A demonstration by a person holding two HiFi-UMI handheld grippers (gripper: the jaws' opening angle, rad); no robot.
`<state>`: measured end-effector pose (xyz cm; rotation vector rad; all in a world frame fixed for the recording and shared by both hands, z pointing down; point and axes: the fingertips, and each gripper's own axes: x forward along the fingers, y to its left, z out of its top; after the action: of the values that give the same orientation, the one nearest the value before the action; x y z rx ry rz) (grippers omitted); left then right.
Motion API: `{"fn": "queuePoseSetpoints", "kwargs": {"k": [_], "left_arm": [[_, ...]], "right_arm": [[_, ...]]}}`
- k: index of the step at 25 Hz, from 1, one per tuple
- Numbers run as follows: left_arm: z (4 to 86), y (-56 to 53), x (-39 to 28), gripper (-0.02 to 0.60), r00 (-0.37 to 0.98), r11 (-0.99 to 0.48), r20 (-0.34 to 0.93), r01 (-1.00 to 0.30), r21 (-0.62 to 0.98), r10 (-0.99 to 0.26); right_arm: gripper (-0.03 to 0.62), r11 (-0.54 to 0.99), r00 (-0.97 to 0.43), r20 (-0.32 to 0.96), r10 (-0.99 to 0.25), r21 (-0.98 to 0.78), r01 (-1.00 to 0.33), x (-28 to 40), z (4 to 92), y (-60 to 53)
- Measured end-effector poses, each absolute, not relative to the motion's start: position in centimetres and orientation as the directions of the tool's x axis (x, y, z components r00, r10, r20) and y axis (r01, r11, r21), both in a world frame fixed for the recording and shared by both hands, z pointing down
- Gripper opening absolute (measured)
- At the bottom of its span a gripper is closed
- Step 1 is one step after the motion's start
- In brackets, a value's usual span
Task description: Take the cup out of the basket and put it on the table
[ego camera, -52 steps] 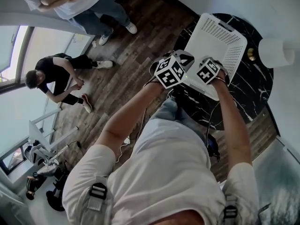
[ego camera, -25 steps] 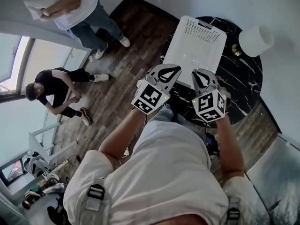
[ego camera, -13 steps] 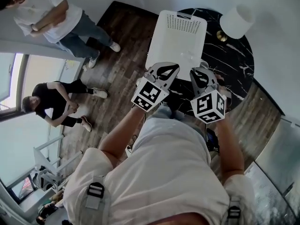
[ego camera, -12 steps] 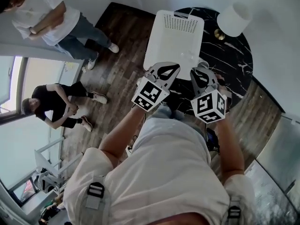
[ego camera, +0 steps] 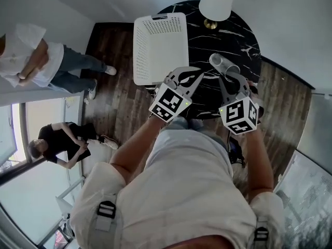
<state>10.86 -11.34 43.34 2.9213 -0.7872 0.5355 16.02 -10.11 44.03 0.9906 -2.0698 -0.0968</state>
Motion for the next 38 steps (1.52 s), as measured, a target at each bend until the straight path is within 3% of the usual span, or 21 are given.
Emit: {"fn": "queuePoseSetpoints", "kwargs": {"k": [11,23,38], "left_arm": [[45.6,-10.4,15.8,0.005,0.84,-0.908,0.393,-0.417,0.03,-0.373],[53.2,-10.8,20.3,0.005,0.825,-0.864,0.493,-0.437,0.25,-0.275],[63.7,-13.0,22.9,0.005,0.731,-0.823,0.658,-0.48,0.303,-0.183]], "right_arm": [[0.028,0.661,-0.268,0.705,-0.657,0.368,-0.654,20.9,47.0,-9.1],[0.028,0.734,-0.231,0.827,-0.512,0.282,-0.618,23.5,55.6,-10.6],[0.028,0.815,-0.152,0.937,-0.315,0.185,-0.55,25.7,67.1,-11.2]]}}
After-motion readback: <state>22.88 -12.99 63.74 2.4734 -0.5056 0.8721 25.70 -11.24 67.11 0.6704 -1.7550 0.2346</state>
